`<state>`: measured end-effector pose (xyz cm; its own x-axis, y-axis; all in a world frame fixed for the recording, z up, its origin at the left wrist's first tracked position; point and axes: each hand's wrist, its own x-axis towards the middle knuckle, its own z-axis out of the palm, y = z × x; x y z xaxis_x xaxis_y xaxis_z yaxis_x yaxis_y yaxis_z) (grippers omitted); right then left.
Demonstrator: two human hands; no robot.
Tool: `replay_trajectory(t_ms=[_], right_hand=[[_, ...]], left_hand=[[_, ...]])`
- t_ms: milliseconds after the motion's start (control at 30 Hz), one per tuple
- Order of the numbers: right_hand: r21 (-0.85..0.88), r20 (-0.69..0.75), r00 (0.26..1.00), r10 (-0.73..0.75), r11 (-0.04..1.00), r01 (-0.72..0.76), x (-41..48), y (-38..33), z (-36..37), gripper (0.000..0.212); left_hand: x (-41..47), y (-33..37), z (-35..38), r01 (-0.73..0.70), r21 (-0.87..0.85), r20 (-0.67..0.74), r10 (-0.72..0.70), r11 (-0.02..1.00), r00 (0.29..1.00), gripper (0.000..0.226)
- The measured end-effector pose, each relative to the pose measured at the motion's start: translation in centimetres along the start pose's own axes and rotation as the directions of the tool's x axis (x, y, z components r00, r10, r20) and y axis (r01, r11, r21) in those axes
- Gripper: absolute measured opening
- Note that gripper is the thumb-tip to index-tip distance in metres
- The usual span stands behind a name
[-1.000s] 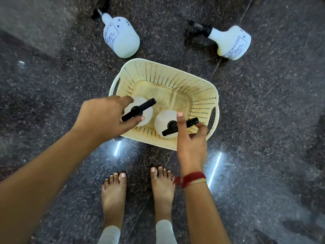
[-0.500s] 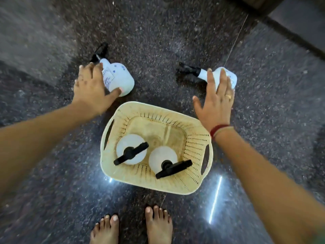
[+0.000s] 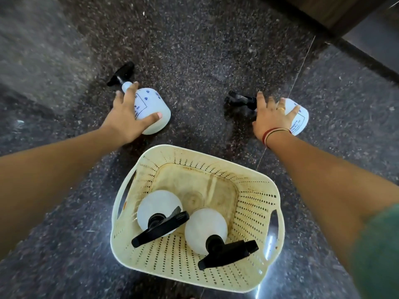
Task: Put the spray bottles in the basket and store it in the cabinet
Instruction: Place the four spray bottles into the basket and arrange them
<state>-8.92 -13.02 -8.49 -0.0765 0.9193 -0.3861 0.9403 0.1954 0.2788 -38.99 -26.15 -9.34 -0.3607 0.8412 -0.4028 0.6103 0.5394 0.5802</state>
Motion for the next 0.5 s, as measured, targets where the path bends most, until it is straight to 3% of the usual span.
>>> replay_trajectory(t_ms=[100,200,267,367,433,500], right_hand=[[-0.081,-0.056,0.998,-0.001,0.997,-0.003,0.3,-0.3,-0.9,0.048],[-0.135,-0.108,0.992,-0.062,0.990,0.047,-0.2,0.0,-1.3,0.035],[-0.081,-0.186,0.982,-0.043,0.996,0.029,-0.9,1.0,-1.5,0.029],[0.283,-0.251,0.962,0.111,0.958,-0.037,-2.3,3.1,-2.7,0.031],[0.548,-0.263,0.945,0.193,0.836,-0.018,-3.7,4.1,-3.6,0.036],[0.692,-0.280,0.928,0.246,0.721,0.018,-5.4,4.9,-4.5,0.039]], left_hand=[[0.4,-0.3,-0.4,-0.049,-0.083,0.032,0.052,0.995,0.998,0.084],[0.4,-0.8,-0.9,-0.032,-0.137,0.078,0.043,0.990,0.996,0.078],[0.3,-1.0,-1.1,0.006,-0.192,0.104,0.014,0.981,0.994,0.073],[0.5,-0.7,-1.0,0.081,-0.252,0.097,-0.058,0.964,0.994,0.065],[1.4,-0.5,-0.6,0.162,-0.280,0.055,-0.153,0.946,0.987,0.063],[2.6,0.1,-0.3,0.258,-0.318,-0.013,-0.276,0.912,0.961,0.063]])
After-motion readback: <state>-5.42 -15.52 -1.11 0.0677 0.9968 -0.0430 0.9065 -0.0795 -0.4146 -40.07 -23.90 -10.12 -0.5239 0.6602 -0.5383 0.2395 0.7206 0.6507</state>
